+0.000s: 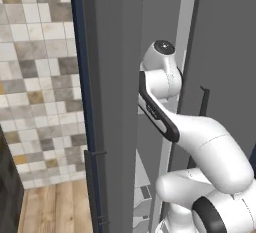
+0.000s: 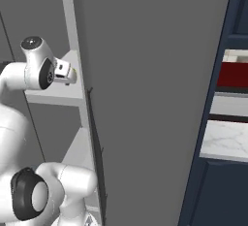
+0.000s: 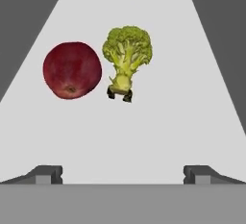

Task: Take the broccoli, pear, and lemon from the freezer and place them in the bowl on the counter.

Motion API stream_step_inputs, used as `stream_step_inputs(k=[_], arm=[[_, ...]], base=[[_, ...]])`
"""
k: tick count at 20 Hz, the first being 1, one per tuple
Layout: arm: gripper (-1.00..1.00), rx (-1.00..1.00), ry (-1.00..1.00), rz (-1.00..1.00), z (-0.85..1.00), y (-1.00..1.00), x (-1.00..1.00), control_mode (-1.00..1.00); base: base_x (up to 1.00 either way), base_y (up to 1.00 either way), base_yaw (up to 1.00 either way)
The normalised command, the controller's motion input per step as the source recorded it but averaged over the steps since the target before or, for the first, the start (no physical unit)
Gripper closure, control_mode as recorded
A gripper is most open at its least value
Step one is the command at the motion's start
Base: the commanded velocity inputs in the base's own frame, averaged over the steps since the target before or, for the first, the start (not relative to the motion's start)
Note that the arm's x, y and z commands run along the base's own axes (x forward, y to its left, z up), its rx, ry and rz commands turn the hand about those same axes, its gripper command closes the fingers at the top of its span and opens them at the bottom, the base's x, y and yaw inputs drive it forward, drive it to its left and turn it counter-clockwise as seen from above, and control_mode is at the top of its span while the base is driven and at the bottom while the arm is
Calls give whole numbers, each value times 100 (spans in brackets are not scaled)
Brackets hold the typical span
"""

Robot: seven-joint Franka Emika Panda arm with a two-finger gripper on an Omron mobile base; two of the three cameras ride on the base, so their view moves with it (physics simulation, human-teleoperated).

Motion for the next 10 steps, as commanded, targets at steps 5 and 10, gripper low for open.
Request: stream_step_inputs(k=[5, 10], arm=[[-100, 0, 0, 0, -7, 0, 43, -100], [-100, 0, 0, 0, -13, 0, 36, -100]], base=[[0, 0, 0], [0, 0, 0]])
